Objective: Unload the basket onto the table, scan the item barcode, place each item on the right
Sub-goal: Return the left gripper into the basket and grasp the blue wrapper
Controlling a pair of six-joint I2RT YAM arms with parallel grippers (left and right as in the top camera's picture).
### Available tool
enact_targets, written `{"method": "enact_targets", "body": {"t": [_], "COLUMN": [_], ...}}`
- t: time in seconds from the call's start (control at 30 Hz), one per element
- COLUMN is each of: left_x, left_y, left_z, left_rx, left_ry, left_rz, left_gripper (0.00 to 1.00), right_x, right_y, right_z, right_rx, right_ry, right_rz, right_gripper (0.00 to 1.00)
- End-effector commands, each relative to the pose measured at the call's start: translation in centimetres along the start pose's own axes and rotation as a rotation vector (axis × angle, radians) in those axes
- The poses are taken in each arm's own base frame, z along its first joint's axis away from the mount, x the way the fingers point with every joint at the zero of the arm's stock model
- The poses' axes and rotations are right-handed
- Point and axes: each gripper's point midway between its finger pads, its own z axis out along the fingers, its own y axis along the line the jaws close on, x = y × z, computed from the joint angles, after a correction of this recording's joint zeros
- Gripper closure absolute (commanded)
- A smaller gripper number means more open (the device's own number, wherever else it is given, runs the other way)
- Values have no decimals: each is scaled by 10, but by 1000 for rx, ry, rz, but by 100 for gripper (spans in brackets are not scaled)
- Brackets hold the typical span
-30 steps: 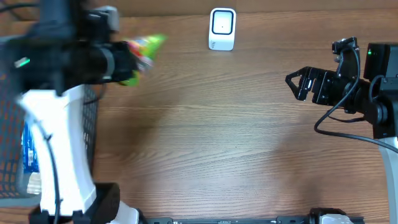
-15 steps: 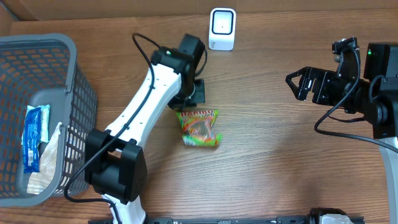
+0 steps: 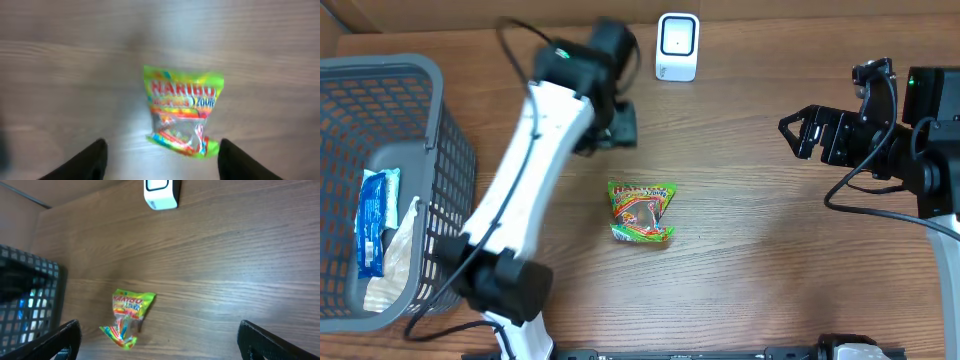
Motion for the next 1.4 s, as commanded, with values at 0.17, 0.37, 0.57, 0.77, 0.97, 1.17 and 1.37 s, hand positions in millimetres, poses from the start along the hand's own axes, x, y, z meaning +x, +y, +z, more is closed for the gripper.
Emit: {"method": "enact_targets", "body": {"t": [0.17,0.37,0.57,0.77,0.97,1.17,1.37], "left_x": [-7,68,95,84,71,57,39], "left_y": [147,289,362,382,402,415,421], "left_z": [-147,-147,-92,-25,27,56,65], "left_rx": [-77,-277,-295,-276,-305,-322,-378], "left_ry": [-412,-349,-267,-213,-275,-379,-406], "left_rz": [-273,-745,-1003,-832,-723,-706,-416], "left_gripper": [0,0,0,1,11,16,16], "right_x": [-6,-6,-6,-5,-5,-3,-3], "right_y": [2,2,1,-4,-12,-19,-20], "right_z": [-6,-6,-4,6,20,33,41], "right_rx": [0,0,0,6,13,20,6], "right_ry": [-23,-22,-19,11,48,83,104], "right_rz": [-6,-6,-4,11,30,49,59], "right_gripper": [0,0,0,0,0,0,0]}}
